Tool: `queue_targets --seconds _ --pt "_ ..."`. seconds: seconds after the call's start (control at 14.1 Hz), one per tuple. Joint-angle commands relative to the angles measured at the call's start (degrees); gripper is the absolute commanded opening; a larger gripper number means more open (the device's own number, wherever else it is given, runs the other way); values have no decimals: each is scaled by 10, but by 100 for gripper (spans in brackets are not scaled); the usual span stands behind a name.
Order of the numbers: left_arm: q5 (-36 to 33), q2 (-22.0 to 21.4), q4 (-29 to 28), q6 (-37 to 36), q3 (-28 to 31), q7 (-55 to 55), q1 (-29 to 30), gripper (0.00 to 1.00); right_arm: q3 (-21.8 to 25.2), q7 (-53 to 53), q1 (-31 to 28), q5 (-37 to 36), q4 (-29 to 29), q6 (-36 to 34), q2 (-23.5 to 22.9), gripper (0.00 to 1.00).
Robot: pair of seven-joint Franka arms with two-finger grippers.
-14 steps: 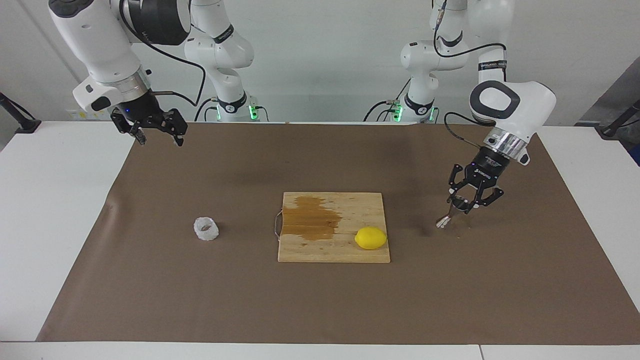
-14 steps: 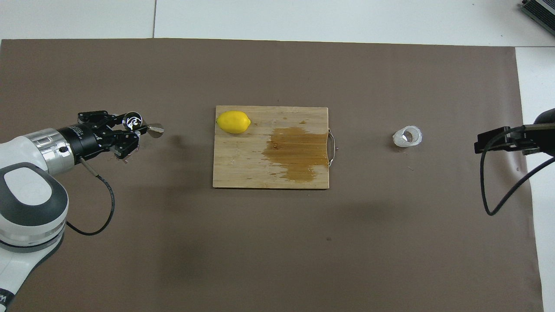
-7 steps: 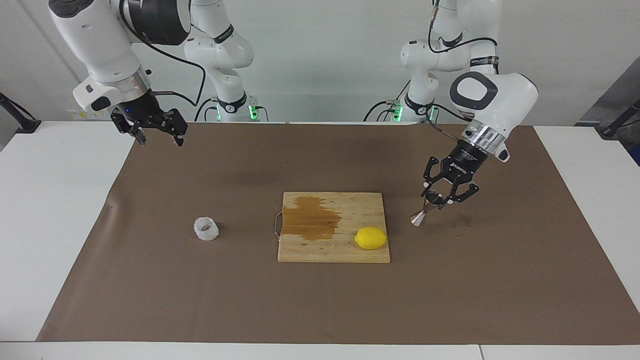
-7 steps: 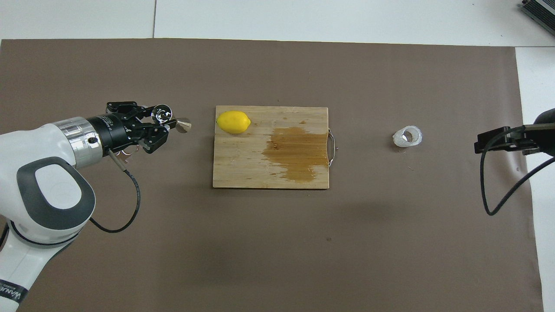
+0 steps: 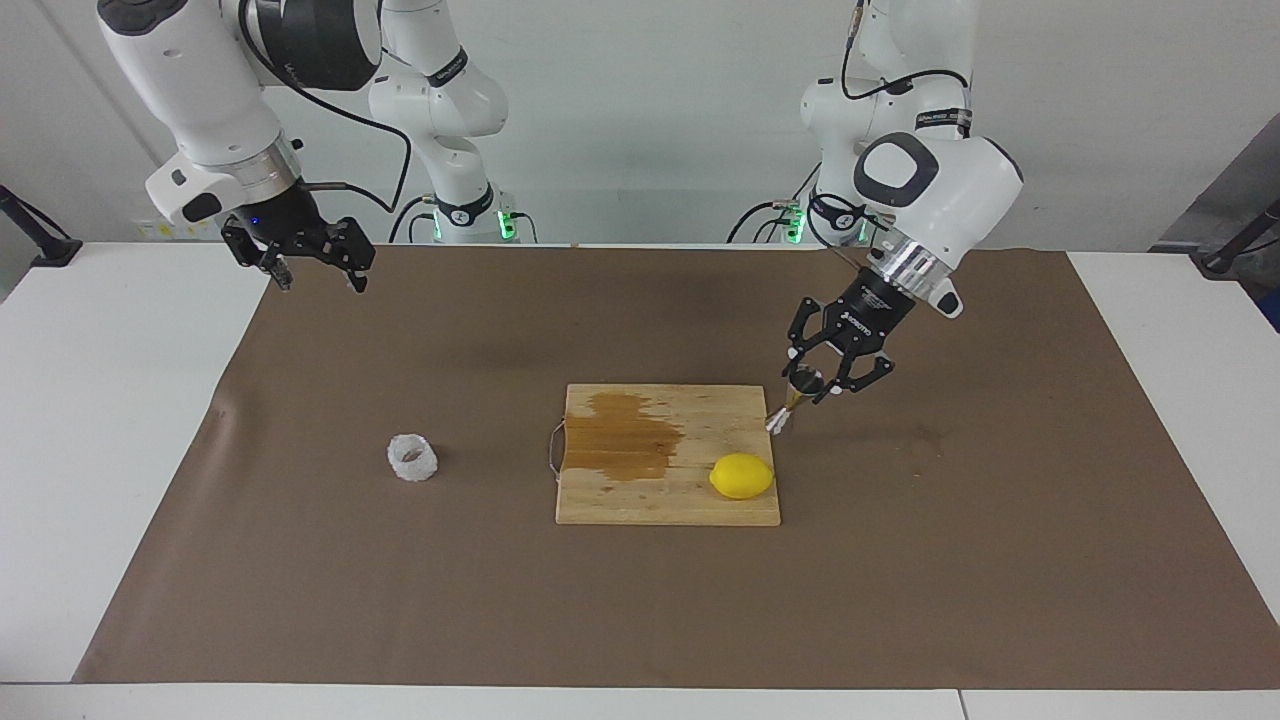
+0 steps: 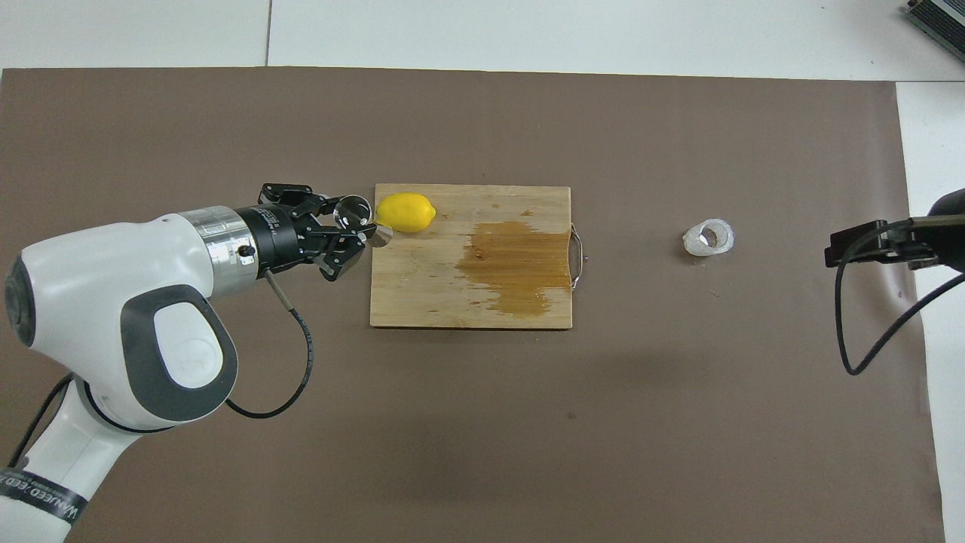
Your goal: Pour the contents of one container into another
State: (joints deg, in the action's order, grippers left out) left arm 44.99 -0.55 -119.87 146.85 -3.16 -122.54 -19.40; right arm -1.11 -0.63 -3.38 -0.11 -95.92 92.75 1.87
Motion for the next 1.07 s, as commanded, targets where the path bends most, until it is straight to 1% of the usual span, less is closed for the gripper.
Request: queue_targets --seconds 0.0,0.14,0.28,0.43,0.5,0.64,0.71,0.78,1.0 --pt "-67 48 65 11 9 -102 -48 0 -3 12 -8 13 -5 -6 9 100" --pt "-72 53 65 68 8 -122 -80 0 -3 12 -8 13 -5 -6 9 100" --pt "-73 60 66 89 9 -157 -100 0 -3 12 -8 13 -5 -6 9 100" --pt "-74 78 68 117 9 -172 -125 0 -3 12 -8 13 -5 -6 9 100" --pt "-75 92 75 122 9 -173 -135 0 -3 12 -8 13 -5 -6 9 100" --pt "-76 133 109 132 10 -184 -156 0 -3 12 -8 13 -5 -6 9 100" --pt "-78 147 118 152 10 -197 -163 0 -3 12 -8 13 -5 -6 9 100" --pt "-88 160 122 174 10 -204 -172 0 -3 12 -8 13 -5 -6 9 100" --pt "-99 184 123 193 10 -205 -198 0 -3 12 -8 13 -5 -6 9 100"
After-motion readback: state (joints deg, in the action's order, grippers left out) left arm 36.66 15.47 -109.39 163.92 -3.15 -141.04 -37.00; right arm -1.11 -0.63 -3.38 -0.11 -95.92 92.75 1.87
